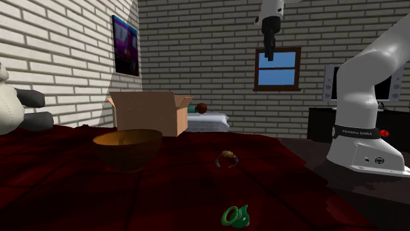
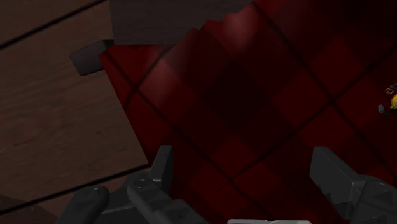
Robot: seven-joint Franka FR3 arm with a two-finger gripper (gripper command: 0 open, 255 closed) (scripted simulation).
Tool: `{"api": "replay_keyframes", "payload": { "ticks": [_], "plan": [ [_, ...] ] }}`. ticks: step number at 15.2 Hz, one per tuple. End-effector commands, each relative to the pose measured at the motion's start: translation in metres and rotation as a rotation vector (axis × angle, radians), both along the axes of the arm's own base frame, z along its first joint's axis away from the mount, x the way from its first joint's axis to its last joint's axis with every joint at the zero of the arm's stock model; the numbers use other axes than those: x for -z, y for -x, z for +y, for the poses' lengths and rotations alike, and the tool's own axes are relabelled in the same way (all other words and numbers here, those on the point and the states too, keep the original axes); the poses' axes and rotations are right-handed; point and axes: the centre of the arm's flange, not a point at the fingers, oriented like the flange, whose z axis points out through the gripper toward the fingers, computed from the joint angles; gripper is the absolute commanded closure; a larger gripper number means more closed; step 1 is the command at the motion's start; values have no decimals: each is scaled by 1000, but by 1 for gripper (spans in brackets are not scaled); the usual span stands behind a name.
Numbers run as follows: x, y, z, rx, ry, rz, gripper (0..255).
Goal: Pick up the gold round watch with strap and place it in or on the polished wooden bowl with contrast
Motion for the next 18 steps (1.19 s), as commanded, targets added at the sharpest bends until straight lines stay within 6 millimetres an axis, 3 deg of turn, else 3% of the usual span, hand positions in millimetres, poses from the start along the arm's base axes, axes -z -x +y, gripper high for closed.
{"api": "replay_keyframes", "payload": {
  "ticks": [1, 18],
  "plan": [
    [0, 0, 0, 0, 0, 0, 0],
    [138, -29, 174, -16, -7, 4, 0]
  ]
}}
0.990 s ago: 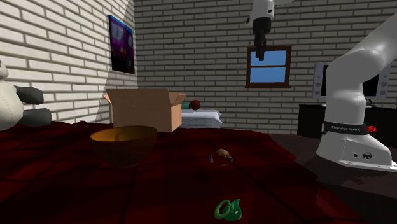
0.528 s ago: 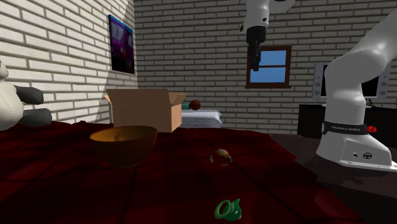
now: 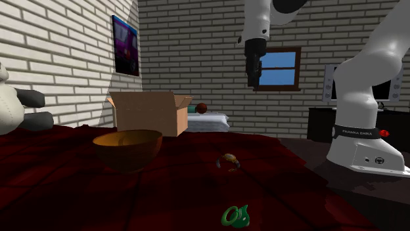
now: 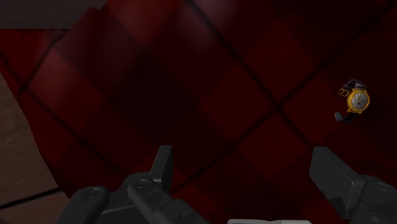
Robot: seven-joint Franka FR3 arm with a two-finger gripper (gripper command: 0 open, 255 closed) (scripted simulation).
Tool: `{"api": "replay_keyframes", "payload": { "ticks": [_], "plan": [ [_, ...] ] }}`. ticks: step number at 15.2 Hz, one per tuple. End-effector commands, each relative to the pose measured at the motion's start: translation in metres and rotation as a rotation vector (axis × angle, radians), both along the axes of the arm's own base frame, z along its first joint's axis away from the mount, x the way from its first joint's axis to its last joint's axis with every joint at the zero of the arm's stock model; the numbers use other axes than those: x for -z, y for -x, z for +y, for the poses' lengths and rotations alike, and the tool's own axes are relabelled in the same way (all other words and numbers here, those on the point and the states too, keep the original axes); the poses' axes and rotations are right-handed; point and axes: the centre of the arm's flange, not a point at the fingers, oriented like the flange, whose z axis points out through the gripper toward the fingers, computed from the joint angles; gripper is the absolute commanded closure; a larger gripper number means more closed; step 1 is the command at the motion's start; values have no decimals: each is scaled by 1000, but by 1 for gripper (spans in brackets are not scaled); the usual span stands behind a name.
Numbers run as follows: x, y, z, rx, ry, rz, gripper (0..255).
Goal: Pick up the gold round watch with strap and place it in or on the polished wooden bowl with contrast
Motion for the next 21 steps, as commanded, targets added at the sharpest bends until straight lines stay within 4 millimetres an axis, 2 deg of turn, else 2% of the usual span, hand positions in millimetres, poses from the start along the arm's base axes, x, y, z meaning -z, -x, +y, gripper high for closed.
{"api": "replay_keyframes", "payload": {
  "ticks": [1, 18, 21],
  "plan": [
    [19, -3, 21, -1, -2, -1, 0],
    [156, -28, 197, -17, -9, 4, 0],
    [171, -29, 202, -17, -9, 4, 0]
  ]
}}
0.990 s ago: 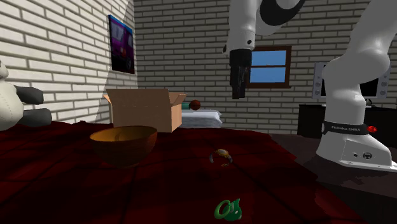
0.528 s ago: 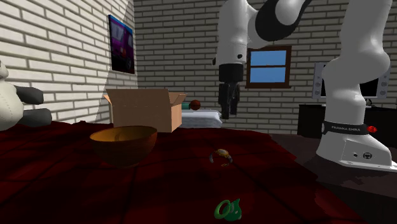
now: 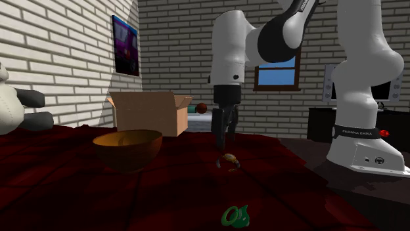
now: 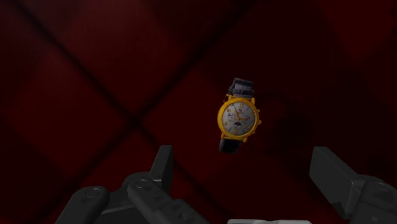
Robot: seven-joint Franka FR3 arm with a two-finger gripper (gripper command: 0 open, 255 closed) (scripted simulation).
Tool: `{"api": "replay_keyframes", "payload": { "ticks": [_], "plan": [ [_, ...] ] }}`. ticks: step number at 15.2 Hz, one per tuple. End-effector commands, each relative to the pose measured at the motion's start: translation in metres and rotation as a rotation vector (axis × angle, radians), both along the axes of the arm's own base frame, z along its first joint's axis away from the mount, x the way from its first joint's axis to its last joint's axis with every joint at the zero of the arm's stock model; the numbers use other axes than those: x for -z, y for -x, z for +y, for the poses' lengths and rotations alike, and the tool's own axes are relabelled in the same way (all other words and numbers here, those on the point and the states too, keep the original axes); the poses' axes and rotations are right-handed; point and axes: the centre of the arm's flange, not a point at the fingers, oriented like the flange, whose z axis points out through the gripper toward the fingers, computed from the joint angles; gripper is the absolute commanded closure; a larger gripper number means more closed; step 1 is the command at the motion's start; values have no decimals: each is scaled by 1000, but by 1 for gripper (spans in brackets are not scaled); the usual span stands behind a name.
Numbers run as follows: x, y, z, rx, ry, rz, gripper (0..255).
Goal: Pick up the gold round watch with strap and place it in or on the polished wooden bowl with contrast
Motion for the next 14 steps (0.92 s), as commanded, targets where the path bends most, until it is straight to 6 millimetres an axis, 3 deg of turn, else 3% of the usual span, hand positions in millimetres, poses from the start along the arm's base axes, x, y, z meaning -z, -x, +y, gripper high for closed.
{"api": "replay_keyframes", "payload": {
  "ticks": [1, 6, 13, 14],
  "plan": [
    [12, 0, 1, 0, 0, 0, 0],
    [36, 0, 1, 0, 0, 0, 0],
    [36, 0, 1, 0, 0, 0, 0],
    [36, 0, 1, 0, 0, 0, 255]
  ]
}}
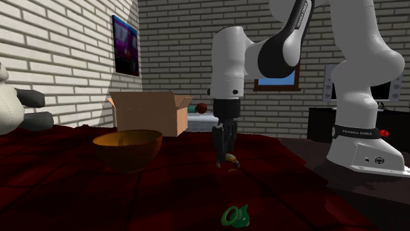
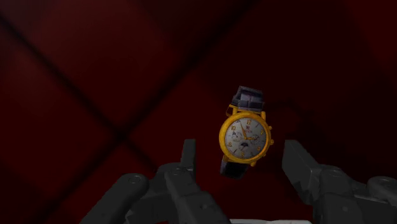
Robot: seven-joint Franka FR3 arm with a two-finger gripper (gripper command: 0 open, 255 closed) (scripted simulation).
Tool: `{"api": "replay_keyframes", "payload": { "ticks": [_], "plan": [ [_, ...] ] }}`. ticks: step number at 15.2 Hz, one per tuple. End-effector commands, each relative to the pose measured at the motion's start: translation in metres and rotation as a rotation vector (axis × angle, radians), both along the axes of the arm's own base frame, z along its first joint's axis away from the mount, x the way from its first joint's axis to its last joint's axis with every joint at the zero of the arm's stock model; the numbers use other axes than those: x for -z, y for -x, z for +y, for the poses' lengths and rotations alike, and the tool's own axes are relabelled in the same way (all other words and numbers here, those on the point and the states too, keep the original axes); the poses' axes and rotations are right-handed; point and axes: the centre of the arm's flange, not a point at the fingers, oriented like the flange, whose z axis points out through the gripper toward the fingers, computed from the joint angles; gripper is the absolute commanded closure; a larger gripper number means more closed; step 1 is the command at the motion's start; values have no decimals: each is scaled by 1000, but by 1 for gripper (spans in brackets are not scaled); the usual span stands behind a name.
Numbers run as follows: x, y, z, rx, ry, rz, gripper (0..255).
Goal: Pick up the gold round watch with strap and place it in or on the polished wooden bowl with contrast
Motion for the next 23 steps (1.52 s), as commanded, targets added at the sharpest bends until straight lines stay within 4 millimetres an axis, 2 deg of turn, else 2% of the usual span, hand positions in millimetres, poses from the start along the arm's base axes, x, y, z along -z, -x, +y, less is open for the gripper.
{"api": "replay_keyframes", "payload": {
  "ticks": [1, 9, 23],
  "plan": [
    [0, 0, 0, 0, 0, 0, 255],
    [0, 0, 0, 0, 0, 0, 255],
    [-74, 0, 0, 0, 0, 0, 255]
  ]
}}
